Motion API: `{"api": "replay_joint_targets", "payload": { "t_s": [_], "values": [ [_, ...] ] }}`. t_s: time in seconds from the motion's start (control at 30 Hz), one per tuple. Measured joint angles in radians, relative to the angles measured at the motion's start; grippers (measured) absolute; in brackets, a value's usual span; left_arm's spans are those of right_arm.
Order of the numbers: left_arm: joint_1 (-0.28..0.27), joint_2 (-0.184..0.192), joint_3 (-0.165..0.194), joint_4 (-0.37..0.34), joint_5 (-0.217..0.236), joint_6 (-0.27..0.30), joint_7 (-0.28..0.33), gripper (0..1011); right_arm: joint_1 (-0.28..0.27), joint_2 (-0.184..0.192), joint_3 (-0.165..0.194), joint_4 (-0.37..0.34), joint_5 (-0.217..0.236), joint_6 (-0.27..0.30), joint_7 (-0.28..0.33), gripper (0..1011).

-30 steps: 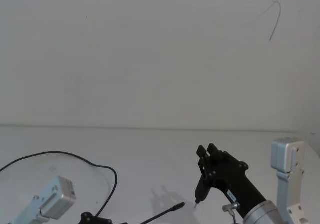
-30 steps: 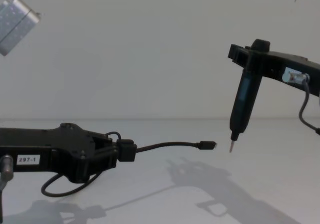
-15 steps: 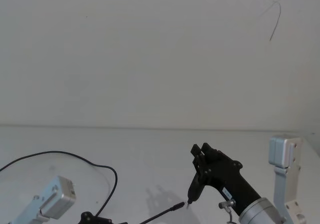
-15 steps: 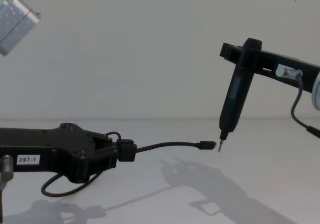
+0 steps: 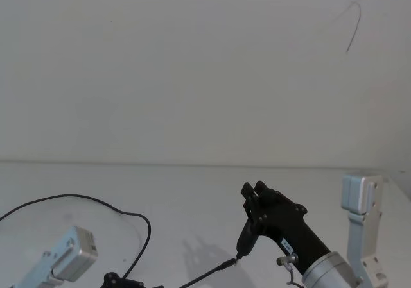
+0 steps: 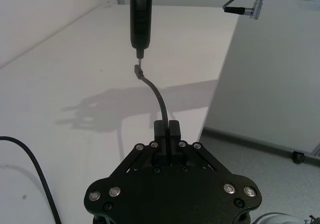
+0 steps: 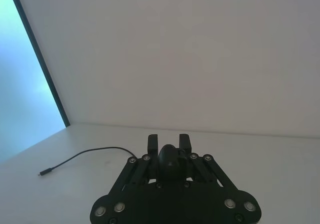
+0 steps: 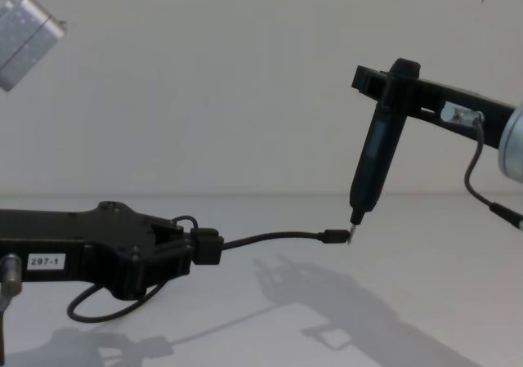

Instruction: Pick up the data cable with the one hand.

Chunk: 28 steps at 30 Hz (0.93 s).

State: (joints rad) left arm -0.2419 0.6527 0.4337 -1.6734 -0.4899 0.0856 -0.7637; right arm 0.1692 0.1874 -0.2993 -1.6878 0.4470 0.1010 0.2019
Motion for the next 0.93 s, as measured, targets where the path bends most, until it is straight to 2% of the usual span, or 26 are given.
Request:
{"api": "replay_joint_targets", "payload": {
  "t_s": [0.5, 0.93],
  "values": [
    [0.000, 0.000, 0.000, 0.000, 0.000, 0.000, 0.000, 47, 0.022, -0.006, -0.003, 0.026, 0.026, -0.007, 0.002, 250],
    [0.000, 0.000, 0.000, 0.000, 0.000, 0.000, 0.000, 47, 0.028, 0.006, -0.007, 0.035, 0.051, -0.014, 0.026, 250]
  ]
}}
